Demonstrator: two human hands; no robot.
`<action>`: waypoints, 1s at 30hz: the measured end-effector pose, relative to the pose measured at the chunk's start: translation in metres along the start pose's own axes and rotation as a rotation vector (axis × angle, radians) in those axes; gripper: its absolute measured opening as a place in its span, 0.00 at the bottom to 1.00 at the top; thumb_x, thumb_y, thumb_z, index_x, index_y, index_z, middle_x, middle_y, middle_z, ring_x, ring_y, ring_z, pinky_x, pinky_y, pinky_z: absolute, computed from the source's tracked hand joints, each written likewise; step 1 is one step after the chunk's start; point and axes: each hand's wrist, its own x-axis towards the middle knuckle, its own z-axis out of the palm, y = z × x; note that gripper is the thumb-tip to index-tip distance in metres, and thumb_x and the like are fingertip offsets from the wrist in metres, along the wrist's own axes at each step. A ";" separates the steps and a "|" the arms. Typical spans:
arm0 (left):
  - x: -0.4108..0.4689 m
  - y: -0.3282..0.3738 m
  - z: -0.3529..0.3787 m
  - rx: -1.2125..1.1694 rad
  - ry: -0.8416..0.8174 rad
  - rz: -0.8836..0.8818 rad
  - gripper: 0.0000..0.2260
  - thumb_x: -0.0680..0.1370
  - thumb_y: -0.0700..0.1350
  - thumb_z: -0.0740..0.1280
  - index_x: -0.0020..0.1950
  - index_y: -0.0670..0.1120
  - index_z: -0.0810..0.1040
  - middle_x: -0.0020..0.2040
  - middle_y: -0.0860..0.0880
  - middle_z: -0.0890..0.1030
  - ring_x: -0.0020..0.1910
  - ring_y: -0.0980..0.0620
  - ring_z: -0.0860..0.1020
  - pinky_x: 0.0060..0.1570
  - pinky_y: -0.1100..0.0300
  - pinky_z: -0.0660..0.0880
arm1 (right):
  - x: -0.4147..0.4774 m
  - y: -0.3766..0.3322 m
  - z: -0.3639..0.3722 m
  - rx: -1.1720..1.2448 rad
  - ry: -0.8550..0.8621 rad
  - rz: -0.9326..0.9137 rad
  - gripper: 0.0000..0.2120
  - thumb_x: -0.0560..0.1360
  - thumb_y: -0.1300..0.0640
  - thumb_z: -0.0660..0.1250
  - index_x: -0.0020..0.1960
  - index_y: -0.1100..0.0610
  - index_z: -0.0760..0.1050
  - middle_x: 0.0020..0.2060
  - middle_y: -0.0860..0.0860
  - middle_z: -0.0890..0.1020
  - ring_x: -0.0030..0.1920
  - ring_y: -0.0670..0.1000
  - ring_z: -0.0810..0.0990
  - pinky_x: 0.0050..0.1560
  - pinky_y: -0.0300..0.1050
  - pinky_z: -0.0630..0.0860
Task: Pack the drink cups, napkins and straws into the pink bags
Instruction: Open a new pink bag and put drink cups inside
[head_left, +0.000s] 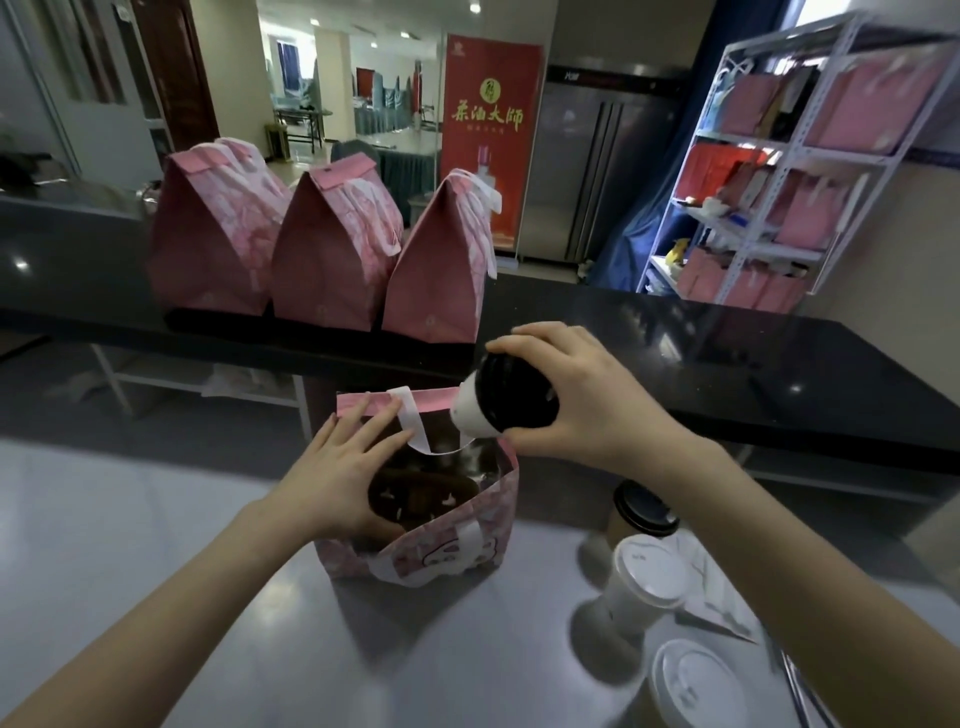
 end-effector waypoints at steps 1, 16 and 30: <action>-0.001 0.000 0.000 0.008 0.003 0.010 0.52 0.61 0.78 0.62 0.78 0.60 0.44 0.75 0.57 0.30 0.71 0.53 0.23 0.73 0.48 0.34 | 0.007 -0.010 0.009 0.000 -0.025 -0.034 0.37 0.63 0.42 0.71 0.70 0.43 0.66 0.65 0.46 0.69 0.65 0.49 0.65 0.58 0.54 0.75; -0.011 -0.009 -0.036 0.260 -0.048 0.258 0.41 0.66 0.72 0.62 0.76 0.62 0.56 0.79 0.57 0.49 0.72 0.55 0.27 0.63 0.42 0.20 | -0.022 -0.005 0.115 -0.137 -0.326 -0.055 0.38 0.67 0.43 0.72 0.72 0.45 0.59 0.68 0.49 0.65 0.66 0.52 0.62 0.53 0.45 0.74; -0.037 -0.002 -0.041 0.018 0.209 0.214 0.33 0.58 0.71 0.68 0.55 0.53 0.67 0.52 0.55 0.64 0.52 0.55 0.65 0.72 0.42 0.60 | 0.006 -0.044 0.148 -0.061 -0.286 -0.038 0.40 0.67 0.44 0.73 0.74 0.46 0.59 0.69 0.49 0.64 0.68 0.52 0.61 0.56 0.52 0.77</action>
